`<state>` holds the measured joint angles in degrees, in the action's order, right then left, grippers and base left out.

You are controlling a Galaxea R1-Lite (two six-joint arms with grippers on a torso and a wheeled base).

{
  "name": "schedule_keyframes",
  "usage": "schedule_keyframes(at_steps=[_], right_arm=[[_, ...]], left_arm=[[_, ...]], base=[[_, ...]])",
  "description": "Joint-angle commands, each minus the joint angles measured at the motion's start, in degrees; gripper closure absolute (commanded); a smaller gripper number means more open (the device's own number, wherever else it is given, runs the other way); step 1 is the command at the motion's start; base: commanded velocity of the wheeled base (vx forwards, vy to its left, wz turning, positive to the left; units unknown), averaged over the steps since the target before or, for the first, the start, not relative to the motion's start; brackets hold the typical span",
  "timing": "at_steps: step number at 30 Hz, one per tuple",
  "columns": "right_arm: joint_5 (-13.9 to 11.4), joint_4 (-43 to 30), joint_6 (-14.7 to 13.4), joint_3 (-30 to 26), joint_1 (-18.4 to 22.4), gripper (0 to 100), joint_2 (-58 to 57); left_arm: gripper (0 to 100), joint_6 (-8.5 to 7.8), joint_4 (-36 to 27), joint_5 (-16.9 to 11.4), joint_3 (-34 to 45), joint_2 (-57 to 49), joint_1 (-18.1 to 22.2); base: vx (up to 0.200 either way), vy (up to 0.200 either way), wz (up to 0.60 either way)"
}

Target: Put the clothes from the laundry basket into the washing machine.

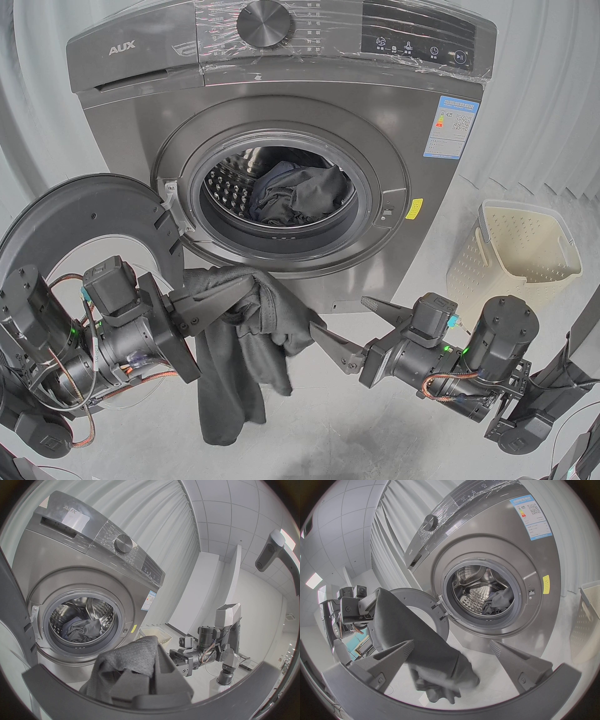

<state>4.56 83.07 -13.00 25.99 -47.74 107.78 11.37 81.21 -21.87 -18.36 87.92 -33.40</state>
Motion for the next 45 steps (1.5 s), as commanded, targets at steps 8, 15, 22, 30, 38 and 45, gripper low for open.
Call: schedule_keyframes(at_steps=[8,15,22,30,38,45], right_arm=[[0.0,0.0,0.3,-0.6,1.3,0,0.0],[0.0,0.2,0.3,-1.6,1.3,0,0.0],[-0.3,0.2,1.0,-1.6,0.5,0,0.3],[-0.5,0.3,1.2,-1.6,-0.4,0,0.7],[-0.4,0.3,1.7,-0.4,-0.9,0,2.3],[-0.4,0.7,2.1,2.6,-0.6,0,5.2]], left_arm=[[100,0.05,0.0,0.0,0.0,0.0,0.2],[100,-0.04,0.0,0.1,-0.1,0.3,0.3],[100,-0.04,0.0,0.2,-0.7,0.9,0.3],[100,-0.12,0.0,0.3,-1.3,1.1,1.1],[100,-0.12,0.0,0.4,-1.3,1.0,1.1],[100,-0.12,0.0,0.3,-1.2,1.0,1.1]], base=[[0.0,0.0,0.0],[0.0,0.0,0.0],[0.0,0.0,0.0],[0.0,0.0,0.0],[0.0,0.0,0.0],[0.0,0.0,0.0]])
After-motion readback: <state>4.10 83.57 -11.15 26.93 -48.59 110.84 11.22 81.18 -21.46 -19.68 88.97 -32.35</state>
